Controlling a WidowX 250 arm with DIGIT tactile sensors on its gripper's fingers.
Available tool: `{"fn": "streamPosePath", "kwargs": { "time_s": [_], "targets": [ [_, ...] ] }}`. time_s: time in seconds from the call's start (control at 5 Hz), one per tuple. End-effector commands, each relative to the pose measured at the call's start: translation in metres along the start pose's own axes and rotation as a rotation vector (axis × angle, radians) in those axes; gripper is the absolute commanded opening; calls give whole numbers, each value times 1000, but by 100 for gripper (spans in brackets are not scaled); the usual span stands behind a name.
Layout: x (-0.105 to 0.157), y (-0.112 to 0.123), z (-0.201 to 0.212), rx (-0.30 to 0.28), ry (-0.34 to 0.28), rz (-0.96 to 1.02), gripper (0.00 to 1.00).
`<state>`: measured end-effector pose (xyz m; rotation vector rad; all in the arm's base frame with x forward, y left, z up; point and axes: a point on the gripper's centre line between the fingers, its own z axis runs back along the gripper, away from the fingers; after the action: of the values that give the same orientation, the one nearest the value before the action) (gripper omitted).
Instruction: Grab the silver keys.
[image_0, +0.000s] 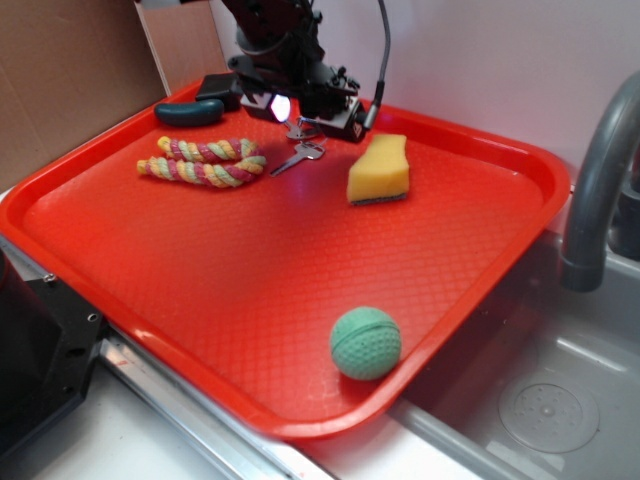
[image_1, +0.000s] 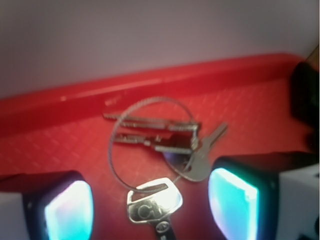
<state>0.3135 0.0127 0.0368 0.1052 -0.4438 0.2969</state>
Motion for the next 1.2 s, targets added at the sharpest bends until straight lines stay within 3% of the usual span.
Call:
{"fn": "streamPosePath", "kwargs": {
  "time_s": [0.0,0.2,0.4,0.6,1.0],
  "targets": [
    [23,-12,-9,-34,-64,-66,100],
    [26,-19,-11,-62,-66,-91,100],
    [25,-23,-14,-34,-59,-99,0],
    [27,-16,-28,25,-53,-80,0],
    [26,-6,-33,58,-60,-68,0]
  ]
}}
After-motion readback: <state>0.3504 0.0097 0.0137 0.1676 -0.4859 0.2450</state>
